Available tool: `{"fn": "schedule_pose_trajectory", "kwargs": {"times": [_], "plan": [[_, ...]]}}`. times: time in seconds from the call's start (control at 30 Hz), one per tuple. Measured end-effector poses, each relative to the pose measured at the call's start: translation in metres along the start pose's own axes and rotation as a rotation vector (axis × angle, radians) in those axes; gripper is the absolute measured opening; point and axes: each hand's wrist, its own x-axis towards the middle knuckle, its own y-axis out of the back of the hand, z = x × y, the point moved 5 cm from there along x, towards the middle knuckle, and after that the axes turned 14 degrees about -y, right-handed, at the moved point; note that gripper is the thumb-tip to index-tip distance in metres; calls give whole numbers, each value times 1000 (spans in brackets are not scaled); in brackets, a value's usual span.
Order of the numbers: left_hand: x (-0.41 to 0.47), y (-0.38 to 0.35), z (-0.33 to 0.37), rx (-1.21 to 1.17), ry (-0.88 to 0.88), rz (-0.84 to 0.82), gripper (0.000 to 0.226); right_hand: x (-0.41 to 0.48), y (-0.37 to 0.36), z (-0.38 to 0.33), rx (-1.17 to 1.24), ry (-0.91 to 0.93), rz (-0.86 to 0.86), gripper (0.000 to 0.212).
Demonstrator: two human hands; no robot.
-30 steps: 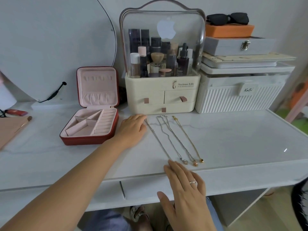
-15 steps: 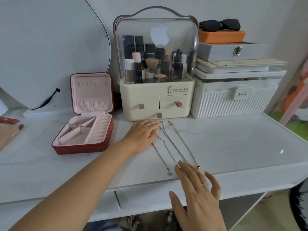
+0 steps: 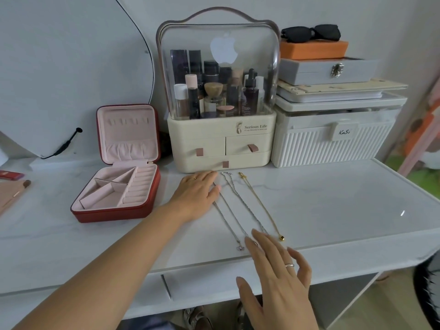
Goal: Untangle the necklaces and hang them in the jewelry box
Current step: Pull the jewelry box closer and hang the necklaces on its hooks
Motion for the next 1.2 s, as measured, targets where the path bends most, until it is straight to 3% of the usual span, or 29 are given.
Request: {"fn": "schedule_pose_trajectory", "kwargs": {"times": [0.1,0.33,0.4,0.5,0.7,0.77,0.93,1.07,1.2], "plan": [[4,4,14,-33,-70,48,50,4,6,11,1,-51,-15,59],[18,-12,16,-36,-81,-92,53,5,6,21,-36,-77,8,71],[18,-13,15,-23,-70,-87,53,5,6,20,-38,-72,30,69],[16,-14,13,-13,-55,-73,54,3,7,19,-37,-27,86,43],[18,-4,22,10,-95,7,50,7,18,22,10,-50,77,44],[23,-2,31,-18,-137,21,50,13,21,29,7,-103,42,54],[37,-11,44,26,-195,-77,53,17,17,41,-4,-157,1,64],[37,-15,42,-6,-175,-92,53,17,20,40,16,-143,33,58],[23,2,41,-28,-198,53,50,22,25,37,43,-114,79,45]]}}
